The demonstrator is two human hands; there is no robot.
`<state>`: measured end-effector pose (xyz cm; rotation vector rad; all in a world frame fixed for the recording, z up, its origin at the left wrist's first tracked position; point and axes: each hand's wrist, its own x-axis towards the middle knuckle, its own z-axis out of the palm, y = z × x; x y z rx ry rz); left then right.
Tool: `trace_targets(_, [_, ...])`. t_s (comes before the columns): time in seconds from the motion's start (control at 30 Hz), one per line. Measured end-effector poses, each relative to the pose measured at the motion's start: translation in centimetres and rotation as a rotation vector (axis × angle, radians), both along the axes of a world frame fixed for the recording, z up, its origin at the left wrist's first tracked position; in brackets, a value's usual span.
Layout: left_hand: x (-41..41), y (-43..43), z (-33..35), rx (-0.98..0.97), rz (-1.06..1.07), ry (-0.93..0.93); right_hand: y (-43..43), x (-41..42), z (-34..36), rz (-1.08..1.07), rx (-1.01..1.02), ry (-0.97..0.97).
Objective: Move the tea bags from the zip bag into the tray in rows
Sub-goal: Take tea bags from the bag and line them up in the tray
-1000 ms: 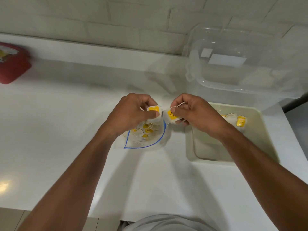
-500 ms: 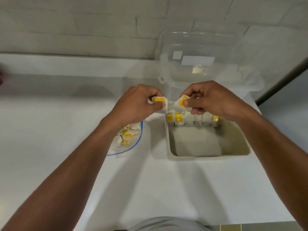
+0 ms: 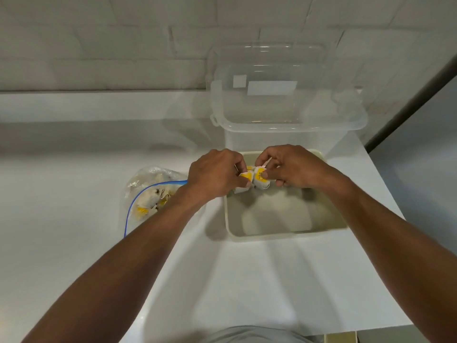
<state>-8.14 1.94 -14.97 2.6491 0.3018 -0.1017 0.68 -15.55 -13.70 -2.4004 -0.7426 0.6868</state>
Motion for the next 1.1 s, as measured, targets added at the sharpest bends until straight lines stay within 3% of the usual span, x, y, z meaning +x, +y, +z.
trace_targets(0.33, [-0.1,-0.3,-2.3,0.307,-0.114,0.010,0.2,0.6,-4.1,-0.033,0.029,-0.032])
trace_targets(0.57, [0.4,-0.7,-2.4,0.488,-0.209,0.128,0.5,0.8,-6.0,0.048,-0.087,-0.012])
trace_targets(0.8, [1.5,-1.7,-2.1,0.750,-0.252,0.100,1.4,1.0,-6.9,0.031,-0.119,-0.066])
trace_targets(1.1, [1.6,-2.0,-2.0,0.761,-0.283,0.165,1.3,1.2,-6.3,0.157,-0.218,-0.050])
